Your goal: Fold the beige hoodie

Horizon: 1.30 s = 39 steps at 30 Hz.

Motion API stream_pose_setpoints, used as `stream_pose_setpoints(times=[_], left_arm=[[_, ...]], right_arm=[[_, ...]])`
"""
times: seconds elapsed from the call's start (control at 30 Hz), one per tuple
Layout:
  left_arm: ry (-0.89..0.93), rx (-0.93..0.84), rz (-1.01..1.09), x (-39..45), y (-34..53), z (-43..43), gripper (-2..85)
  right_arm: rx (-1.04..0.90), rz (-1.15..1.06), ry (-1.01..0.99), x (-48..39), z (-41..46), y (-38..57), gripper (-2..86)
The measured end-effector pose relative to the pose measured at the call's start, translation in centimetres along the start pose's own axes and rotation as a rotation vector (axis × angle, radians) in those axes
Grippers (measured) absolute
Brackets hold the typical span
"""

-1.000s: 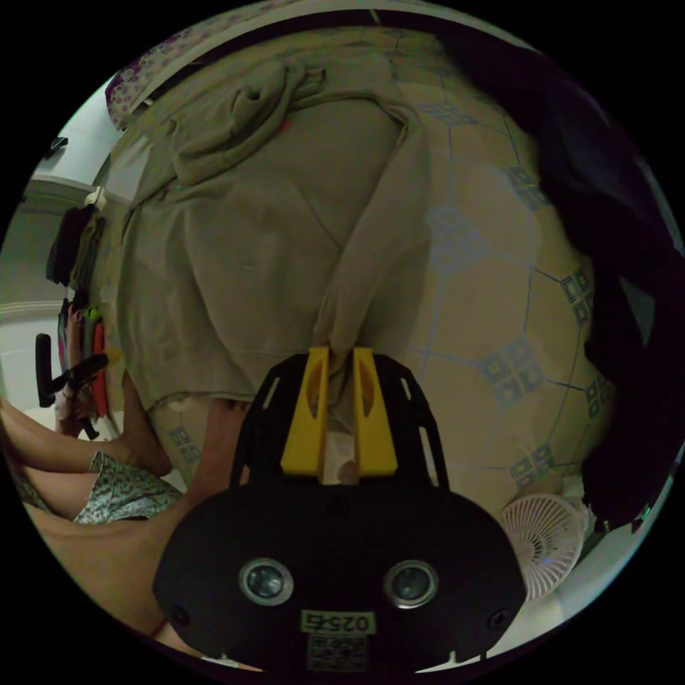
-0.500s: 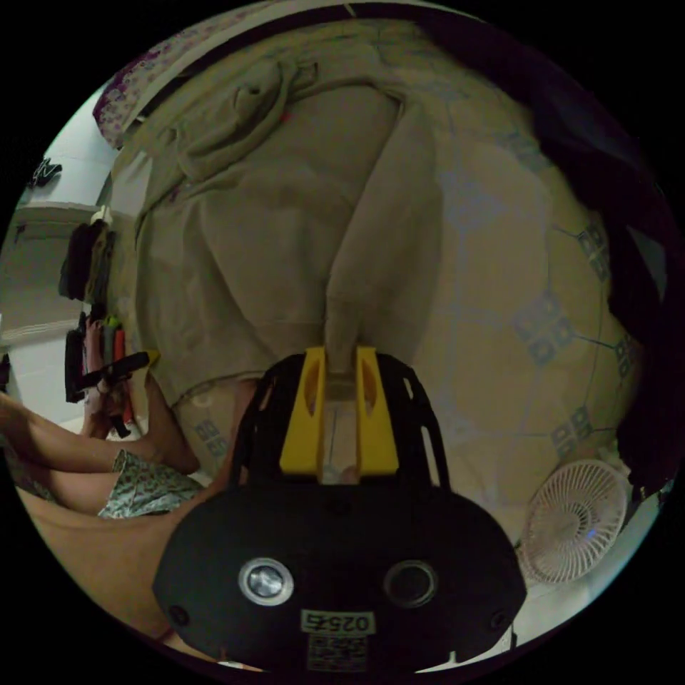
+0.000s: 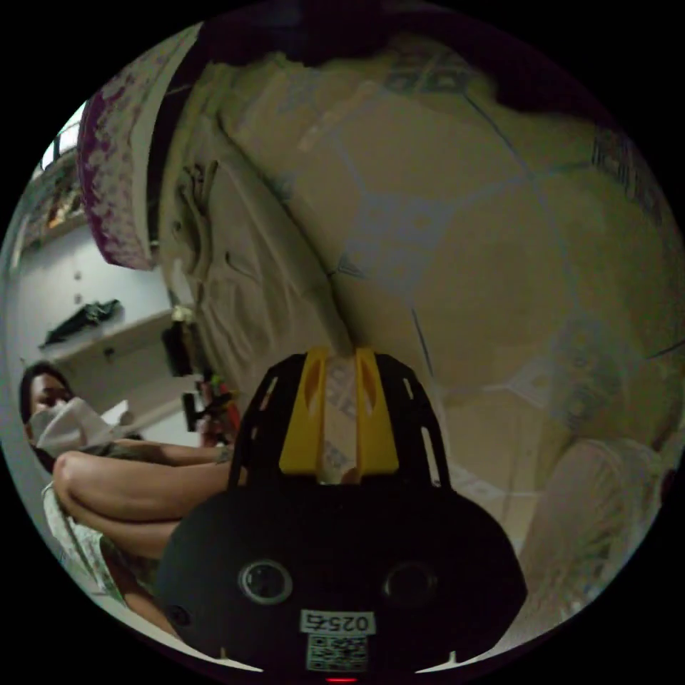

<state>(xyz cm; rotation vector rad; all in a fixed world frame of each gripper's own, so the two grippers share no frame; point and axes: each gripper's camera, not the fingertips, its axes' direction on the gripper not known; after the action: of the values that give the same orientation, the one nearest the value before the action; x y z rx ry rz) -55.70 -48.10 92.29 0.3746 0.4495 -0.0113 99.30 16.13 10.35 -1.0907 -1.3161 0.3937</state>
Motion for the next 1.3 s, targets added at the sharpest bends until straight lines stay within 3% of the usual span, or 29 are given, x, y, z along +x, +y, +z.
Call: stream_pose_setpoints(times=[0.07, 0.2, 0.33, 0.43, 0.57, 0.73, 0.83, 0.9, 1.0, 1.1, 1.2, 1.3], left_arm=[[-0.021, -0.008, 0.014, 0.1, 0.1, -0.5, 1.8], [-0.086, -0.044, 0.077, 1.4, 0.1, -0.8, 3.6], [-0.187, -0.057, 0.141, 2.2, 0.1, -1.0, 0.1], [-0.126, -0.124, 0.125, 0.5, -0.6, -2.7, -0.6], [0.129, -0.099, 0.052, -3.6, 0.7, -10.1, -0.8], [0.07, -0.09, 0.001, -8.2, 5.1, -14.5, -0.9], [0.295, -0.117, -0.055, -12.6, 7.2, -13.8, -1.0], [0.683, -0.04, -0.118, -15.4, 8.3, -14.0, -1.1], [0.925, 0.098, -0.035, -15.2, 6.1, -17.4, -1.3], [0.953, 0.162, 0.094, -11.9, -1.1, -22.4, -1.2], [0.896, 0.312, 0.063, -8.9, -10.6, -24.7, 1.1], [0.783, 0.341, 0.024, -8.3, -20.0, -22.4, 3.7]], right_arm=[[0.072, -0.011, -0.045, 0.3, -1.5, 0.7, 10.8], [0.134, -0.057, 0.081, -1.1, -4.1, 1.2, 14.1], [0.109, -0.149, 0.278, -2.8, -4.8, -0.7, 6.6], [-0.003, -0.187, 0.298, -4.2, -5.4, -3.3, 1.8], [-0.137, -0.218, 0.335, -8.4, -8.3, -2.5, 0.7], [-0.183, -0.143, 0.181, -9.3, -9.0, 1.5, 0.2], [-0.161, -0.069, 0.028, -7.5, -9.2, 2.5, 0.2], [-0.01, -0.034, -0.464, -6.8, -11.1, 2.3, 0.3], [0.019, -0.217, -0.714, -12.4, -12.8, -2.1, 0.5], [0.013, -0.387, -0.728, -20.9, -14.2, -10.4, 1.0], [0.078, -0.437, -0.695, -27.3, -12.8, -20.6, 2.6], [0.079, -0.395, -0.59, -29.3, -8.6, -30.0, 8.5]])
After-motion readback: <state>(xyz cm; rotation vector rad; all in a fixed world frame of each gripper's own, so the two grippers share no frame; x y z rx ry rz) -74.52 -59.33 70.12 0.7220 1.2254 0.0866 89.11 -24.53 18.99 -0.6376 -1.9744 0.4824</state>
